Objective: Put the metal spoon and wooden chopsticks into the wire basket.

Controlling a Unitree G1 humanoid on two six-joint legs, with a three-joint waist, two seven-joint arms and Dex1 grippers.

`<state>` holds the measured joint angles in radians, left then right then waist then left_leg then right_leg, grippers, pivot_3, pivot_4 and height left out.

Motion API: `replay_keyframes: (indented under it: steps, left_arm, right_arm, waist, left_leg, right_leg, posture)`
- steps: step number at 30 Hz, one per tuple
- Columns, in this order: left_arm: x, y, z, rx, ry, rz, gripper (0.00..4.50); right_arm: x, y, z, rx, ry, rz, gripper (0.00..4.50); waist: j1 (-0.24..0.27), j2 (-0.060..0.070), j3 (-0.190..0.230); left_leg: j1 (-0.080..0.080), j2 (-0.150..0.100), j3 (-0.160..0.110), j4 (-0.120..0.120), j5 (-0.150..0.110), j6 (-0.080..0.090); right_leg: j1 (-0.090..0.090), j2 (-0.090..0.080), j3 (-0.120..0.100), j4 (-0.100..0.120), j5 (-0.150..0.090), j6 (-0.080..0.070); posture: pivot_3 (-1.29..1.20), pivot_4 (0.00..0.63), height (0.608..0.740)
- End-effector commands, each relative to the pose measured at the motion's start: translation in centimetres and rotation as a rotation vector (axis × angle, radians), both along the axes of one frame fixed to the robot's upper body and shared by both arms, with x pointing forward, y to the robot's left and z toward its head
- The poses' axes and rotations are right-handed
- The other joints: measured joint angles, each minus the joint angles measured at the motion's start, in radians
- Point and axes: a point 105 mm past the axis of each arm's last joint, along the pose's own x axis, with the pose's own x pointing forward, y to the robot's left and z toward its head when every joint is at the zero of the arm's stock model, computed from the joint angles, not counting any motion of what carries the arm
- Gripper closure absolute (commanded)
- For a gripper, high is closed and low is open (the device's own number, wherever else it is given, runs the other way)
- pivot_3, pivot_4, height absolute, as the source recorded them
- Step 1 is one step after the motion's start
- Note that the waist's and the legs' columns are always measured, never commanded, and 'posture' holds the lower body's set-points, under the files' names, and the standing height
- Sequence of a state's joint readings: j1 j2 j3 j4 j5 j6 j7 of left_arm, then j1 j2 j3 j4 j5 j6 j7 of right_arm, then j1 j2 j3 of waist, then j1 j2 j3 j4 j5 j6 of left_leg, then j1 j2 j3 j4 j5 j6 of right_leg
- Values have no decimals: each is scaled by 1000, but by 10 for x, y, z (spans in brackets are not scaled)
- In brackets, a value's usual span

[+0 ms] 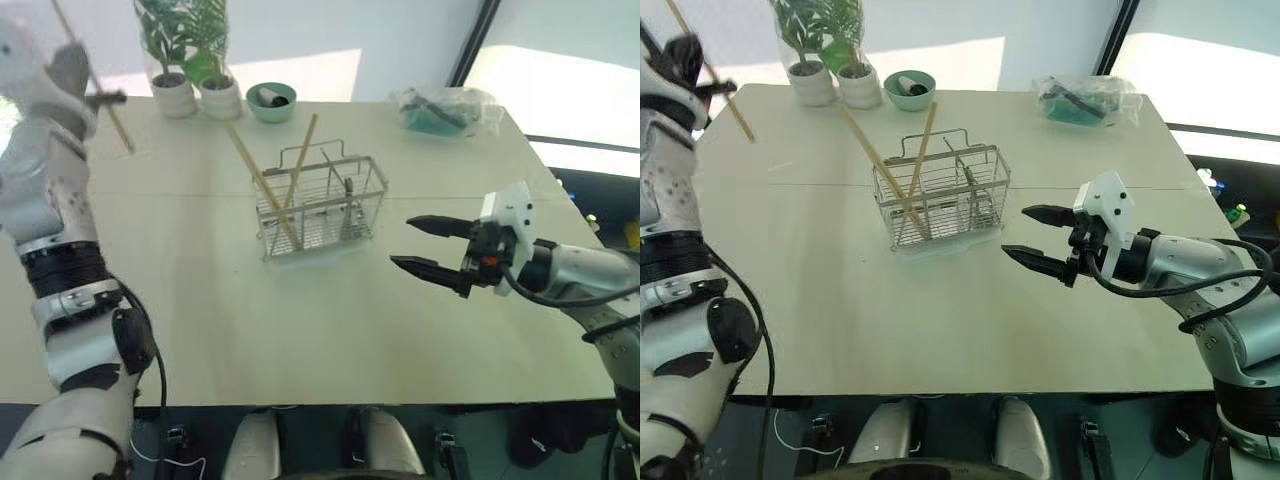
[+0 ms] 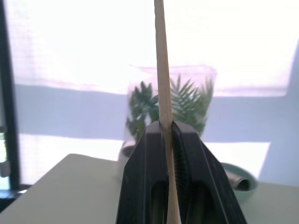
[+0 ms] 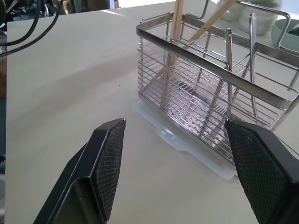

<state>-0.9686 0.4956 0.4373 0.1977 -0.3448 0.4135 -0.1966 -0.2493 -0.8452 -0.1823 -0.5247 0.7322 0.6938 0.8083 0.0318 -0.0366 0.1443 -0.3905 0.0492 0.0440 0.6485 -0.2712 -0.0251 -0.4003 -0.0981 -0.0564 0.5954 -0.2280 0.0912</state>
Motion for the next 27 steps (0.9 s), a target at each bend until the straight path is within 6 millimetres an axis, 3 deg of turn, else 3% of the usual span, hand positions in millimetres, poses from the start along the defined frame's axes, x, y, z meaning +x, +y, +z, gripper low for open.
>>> replay_keyframes:
  steps: [1,3,6,10,20,25,27]
  left_arm:
    - [-28,-56,51,50,-161,-205,4438]
    - [-31,-79,49,60,-145,-294,4438]
    - [-35,-115,28,132,-94,-430,4438]
    - [-35,-136,-4,154,-20,-532,4438]
    - [-25,-155,-66,104,136,-584,4438]
    - [-21,-157,-87,67,179,-591,4438]
    - [-19,-157,-89,47,184,-589,3690]
  right_arm:
    - [-1,-2,14,1,-48,3,977]
    - [-1,-2,14,0,-48,1,977]
    - [-1,-1,13,0,-49,-1,977]
    - [-2,-1,12,5,-47,-12,977]
    - [-5,-3,11,13,-45,-41,977]
    - [-4,-5,12,20,-47,-54,977]
    - [-4,-5,12,21,-47,-57,977]
  waist:
    - [6,0,0]
    - [6,1,-1]
    - [4,4,-1]
    - [2,6,0]
    - [7,6,0]
    - [7,6,0]
    - [7,6,0]
  left_leg:
    - [0,0,0,0,0,0]
    - [1,0,1,0,0,0]
    - [4,0,1,-1,0,0]
    - [6,1,0,-1,0,0]
    - [3,0,-1,-1,0,0]
    - [3,0,-1,0,0,0]
    - [3,0,-1,0,0,0]
  right_leg:
    - [0,0,0,0,0,0]
    - [1,0,0,-1,0,0]
    - [2,1,1,0,0,0]
    - [3,2,1,1,-1,-1]
    - [3,2,1,-1,-3,-4]
    - [3,2,1,-1,-3,-4]
    - [3,2,1,-1,-3,-4]
  posture:
    - [0,150,717]
    - [0,150,717]
    - [0,150,717]
    - [0,150,717]
    - [0,150,717]
    - [0,150,717]
    - [0,150,717]
